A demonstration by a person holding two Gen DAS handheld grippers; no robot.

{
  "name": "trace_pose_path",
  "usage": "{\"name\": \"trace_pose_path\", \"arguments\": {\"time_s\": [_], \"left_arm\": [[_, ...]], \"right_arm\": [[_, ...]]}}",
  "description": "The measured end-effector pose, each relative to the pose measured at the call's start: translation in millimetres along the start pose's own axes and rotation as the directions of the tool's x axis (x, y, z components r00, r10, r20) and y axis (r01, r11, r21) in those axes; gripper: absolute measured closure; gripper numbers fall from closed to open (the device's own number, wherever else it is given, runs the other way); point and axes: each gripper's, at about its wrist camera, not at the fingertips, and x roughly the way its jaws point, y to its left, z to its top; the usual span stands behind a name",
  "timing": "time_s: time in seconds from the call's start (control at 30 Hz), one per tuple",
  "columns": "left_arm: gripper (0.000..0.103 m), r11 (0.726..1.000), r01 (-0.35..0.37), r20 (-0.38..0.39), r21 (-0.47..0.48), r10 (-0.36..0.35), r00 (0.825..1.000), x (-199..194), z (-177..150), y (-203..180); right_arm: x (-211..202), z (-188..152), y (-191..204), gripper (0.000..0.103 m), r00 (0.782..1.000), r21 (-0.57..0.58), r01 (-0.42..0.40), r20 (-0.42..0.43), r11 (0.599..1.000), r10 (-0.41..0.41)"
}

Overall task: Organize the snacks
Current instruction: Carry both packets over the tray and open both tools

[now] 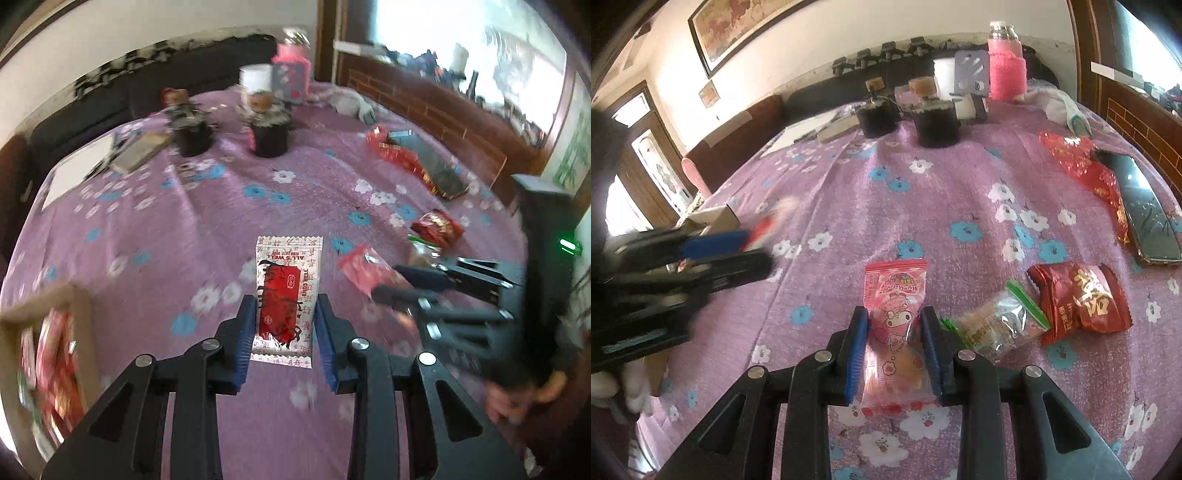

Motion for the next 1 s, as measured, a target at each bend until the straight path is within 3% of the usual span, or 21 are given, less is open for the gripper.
{"name": "trace_pose_path", "arguments": {"time_s": [0.23, 0.4, 0.57, 0.73, 1.0], "left_arm": [[0.074, 0.977, -0.027, 0.099, -0.213, 0.049, 0.994, -73, -56, 54], [0.074, 0.916, -0.080, 0.119, -0.392, 0.137, 0.983, -116, -112, 104], [0.074, 0.860, -0.157, 0.072, -0.486, 0.218, 0.973, -132, -152, 147], [0.074, 0.806, -0.161, 0.057, -0.569, 0.234, 0.971, -131, -179, 177], [0.074, 0.775, -0.215, -0.021, -0.594, 0.253, 0.967, -114, -192, 201]], "right_arm": [[-7, 1, 1, 0.073, 0.998, -0.011, 0.025, 0.057, 1.000, -0.025], [-10, 0, 8, 0.073, 0.996, -0.035, 0.035, 0.086, 0.999, -0.032], [-21, 2, 35, 0.073, 0.996, -0.058, -0.010, 0.083, 0.998, 0.015], [-29, 7, 97, 0.073, 0.991, -0.136, -0.119, 0.044, 0.984, 0.126], [-25, 5, 212, 0.074, 0.955, -0.279, -0.293, -0.048, 0.914, 0.292]]}}
